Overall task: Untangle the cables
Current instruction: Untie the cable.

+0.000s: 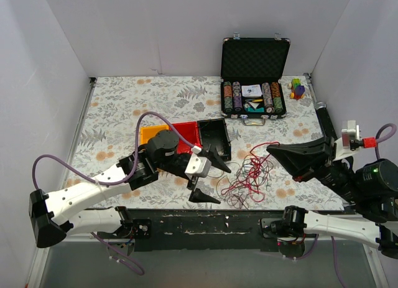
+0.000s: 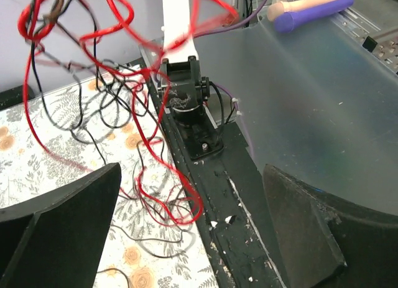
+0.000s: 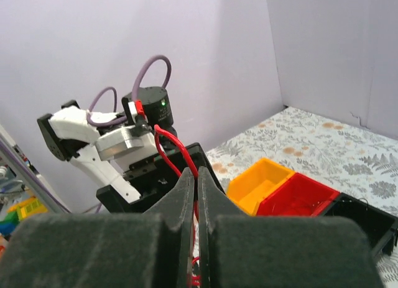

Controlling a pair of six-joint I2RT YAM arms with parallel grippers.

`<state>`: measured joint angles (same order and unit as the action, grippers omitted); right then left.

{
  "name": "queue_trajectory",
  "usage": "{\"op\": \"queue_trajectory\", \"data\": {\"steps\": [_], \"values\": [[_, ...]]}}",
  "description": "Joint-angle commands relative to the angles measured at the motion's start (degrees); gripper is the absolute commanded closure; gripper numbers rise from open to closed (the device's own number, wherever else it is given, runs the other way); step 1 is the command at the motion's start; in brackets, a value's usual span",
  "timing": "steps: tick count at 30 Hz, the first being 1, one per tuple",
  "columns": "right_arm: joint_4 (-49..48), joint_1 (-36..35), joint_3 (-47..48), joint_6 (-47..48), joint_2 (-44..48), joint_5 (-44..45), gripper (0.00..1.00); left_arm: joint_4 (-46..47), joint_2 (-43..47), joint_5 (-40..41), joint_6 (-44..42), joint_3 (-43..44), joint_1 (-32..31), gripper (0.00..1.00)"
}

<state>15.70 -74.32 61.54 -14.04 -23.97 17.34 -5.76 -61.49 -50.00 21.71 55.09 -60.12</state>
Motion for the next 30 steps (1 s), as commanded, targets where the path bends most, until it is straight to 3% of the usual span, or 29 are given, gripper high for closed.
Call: {"op": "queue_trajectory", "data": {"steps": [1,6,12,19,25,30], "values": [[-6.47,0.06,1.74,0.33,0.94,0.85,0.99,-5.04,1.29,1.74,-3.33,5.19,0.44,0.02],[-8.58,-0.03,1.04,-0.11,2.69,-0.73,0.99,-7.34,2.34,6.65,-10.36,1.7,0.7,0.02],[-9.11,-0.29,1.83,-0.72,2.35,-3.54,0.99,8.71,2.96,16.86,-5.82,-6.31,1.49,0.02],[-8.23,-0.38,2.45,-1.42,1.03,-5.39,0.99,19.72,0.41,17.39,-0.09,-4.64,1.58,0.05],[-8.58,-0.56,1.66,-1.69,1.47,-4.78,0.99,20.53,1.55,10.63,-6.15,-3.76,0.97,0.19],[-9.11,-1.0,1.13,-1.78,1.2,-4.42,0.99,20.26,0.68,10.09,-9.93,-3.24,-1.05,0.2]]}}
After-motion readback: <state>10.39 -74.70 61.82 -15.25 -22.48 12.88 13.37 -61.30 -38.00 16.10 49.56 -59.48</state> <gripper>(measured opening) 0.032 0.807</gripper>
